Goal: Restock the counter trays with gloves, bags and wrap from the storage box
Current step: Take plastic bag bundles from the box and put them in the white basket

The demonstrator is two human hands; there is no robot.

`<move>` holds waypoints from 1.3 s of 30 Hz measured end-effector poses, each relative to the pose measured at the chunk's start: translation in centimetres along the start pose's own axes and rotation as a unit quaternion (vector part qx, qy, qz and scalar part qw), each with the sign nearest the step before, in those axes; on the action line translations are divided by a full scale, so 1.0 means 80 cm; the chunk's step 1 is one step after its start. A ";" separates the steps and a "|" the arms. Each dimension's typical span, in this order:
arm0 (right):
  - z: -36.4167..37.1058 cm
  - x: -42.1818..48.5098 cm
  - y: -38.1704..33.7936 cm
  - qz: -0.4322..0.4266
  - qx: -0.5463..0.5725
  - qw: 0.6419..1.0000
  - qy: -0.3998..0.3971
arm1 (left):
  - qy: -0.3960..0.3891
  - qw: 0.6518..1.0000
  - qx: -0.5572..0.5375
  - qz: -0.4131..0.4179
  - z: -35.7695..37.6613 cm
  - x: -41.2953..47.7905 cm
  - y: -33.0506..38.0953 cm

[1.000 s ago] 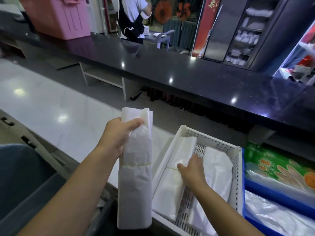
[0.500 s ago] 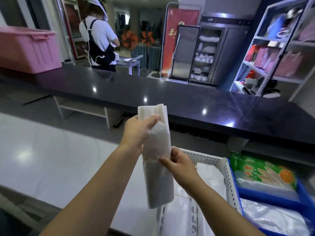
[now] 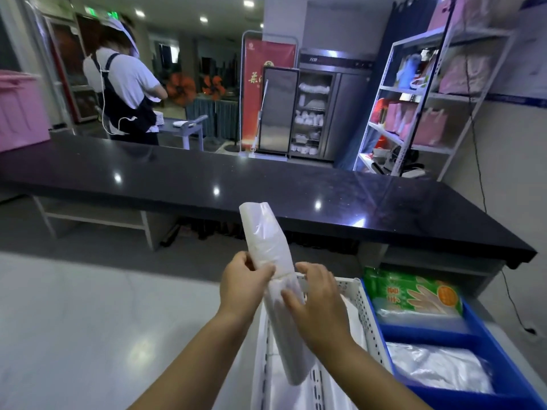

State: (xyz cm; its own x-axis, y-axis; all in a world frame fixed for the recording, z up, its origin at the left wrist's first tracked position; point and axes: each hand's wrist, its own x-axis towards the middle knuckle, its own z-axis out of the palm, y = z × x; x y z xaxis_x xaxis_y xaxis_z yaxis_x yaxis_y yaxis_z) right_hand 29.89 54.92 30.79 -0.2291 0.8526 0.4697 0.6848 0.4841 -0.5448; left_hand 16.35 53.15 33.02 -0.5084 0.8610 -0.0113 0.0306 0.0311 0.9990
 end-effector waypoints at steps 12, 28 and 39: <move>-0.024 0.014 0.037 0.102 0.068 0.991 -0.045 | -0.136 0.989 0.059 0.008 0.032 -0.003 -0.020; -0.014 -0.004 0.121 0.153 -0.100 0.949 -0.257 | -0.001 0.998 -0.045 -0.054 0.023 0.015 -0.048; 0.010 -0.055 0.131 0.198 -0.269 0.870 -0.362 | 0.028 0.996 -0.011 -0.079 -0.008 0.014 -0.075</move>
State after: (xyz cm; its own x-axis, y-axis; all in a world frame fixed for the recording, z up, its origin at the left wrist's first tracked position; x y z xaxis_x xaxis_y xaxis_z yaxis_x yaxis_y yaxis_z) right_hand 37.50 56.41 22.43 -0.1441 0.9268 -0.3468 0.9894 0.1282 -0.0685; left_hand 15.02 53.58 27.01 -0.5527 0.8166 -0.1666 -0.0719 0.1525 0.9857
